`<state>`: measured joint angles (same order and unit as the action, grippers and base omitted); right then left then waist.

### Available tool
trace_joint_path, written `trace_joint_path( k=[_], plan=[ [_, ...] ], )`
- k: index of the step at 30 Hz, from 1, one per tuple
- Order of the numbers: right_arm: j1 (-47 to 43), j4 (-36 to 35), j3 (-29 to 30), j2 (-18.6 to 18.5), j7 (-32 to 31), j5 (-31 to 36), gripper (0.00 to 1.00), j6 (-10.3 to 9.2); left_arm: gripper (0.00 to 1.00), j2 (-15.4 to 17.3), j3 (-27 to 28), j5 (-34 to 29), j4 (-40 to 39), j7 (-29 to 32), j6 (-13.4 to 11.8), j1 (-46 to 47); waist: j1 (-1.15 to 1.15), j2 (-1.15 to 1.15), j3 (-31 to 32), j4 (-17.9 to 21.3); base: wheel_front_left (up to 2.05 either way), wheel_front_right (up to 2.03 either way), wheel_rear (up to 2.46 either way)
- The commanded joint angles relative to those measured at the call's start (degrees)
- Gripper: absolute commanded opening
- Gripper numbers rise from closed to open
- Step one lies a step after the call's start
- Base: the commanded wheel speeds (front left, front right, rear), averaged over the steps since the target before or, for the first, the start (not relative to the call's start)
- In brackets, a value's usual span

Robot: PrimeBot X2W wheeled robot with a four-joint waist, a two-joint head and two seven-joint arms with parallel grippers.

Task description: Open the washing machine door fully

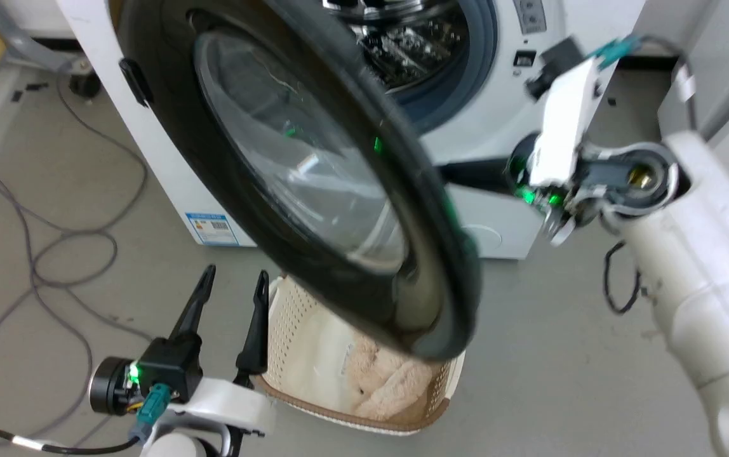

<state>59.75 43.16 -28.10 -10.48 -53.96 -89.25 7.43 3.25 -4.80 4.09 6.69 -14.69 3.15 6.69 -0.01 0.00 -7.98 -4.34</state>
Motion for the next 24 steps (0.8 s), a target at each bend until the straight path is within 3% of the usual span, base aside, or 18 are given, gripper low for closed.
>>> trace_joint_path(
  k=[1,12,18,21,23,24],
  plan=[
    [-1.3,-0.7,-0.2,0.6,-0.3,-0.5,0.00,0.06,1.00,0.4,0.1,-0.3,0.2,-0.3,0.0,-0.6,0.01,0.00,0.9,-0.3,0.00,0.00,0.00],
    [-11.1,-10.8,-2.6,2.8,-0.3,-1.0,0.00,0.06,1.00,0.6,-0.2,-0.3,2.5,-0.3,-0.1,-3.3,0.01,0.00,3.9,-0.9,0.00,0.00,0.00],
    [-16.0,-15.5,-1.0,3.0,5.7,-0.3,0.00,0.06,1.00,0.5,-0.2,-0.1,3.0,-0.3,-0.5,-3.7,0.01,0.00,4.5,-0.9,0.00,0.00,0.00],
    [-18.6,-18.2,2.2,1.8,13.2,1.5,0.00,0.06,1.00,0.4,-0.4,0.1,3.2,-0.3,-0.6,-3.5,0.01,0.00,4.4,-1.0,0.00,0.00,0.00],
    [-20.7,-19.4,4.6,0.8,18.7,2.9,0.46,0.06,1.00,0.4,-0.4,0.4,3.2,-0.3,-0.6,-3.3,0.01,0.00,4.3,-1.0,0.00,0.00,0.00],
    [-22.0,-19.9,6.1,0.5,21.4,3.3,0.98,0.06,1.00,0.4,-0.3,0.5,3.2,-0.3,-0.7,-3.2,0.01,0.00,4.4,-0.9,0.00,0.00,0.00]
  ],
)
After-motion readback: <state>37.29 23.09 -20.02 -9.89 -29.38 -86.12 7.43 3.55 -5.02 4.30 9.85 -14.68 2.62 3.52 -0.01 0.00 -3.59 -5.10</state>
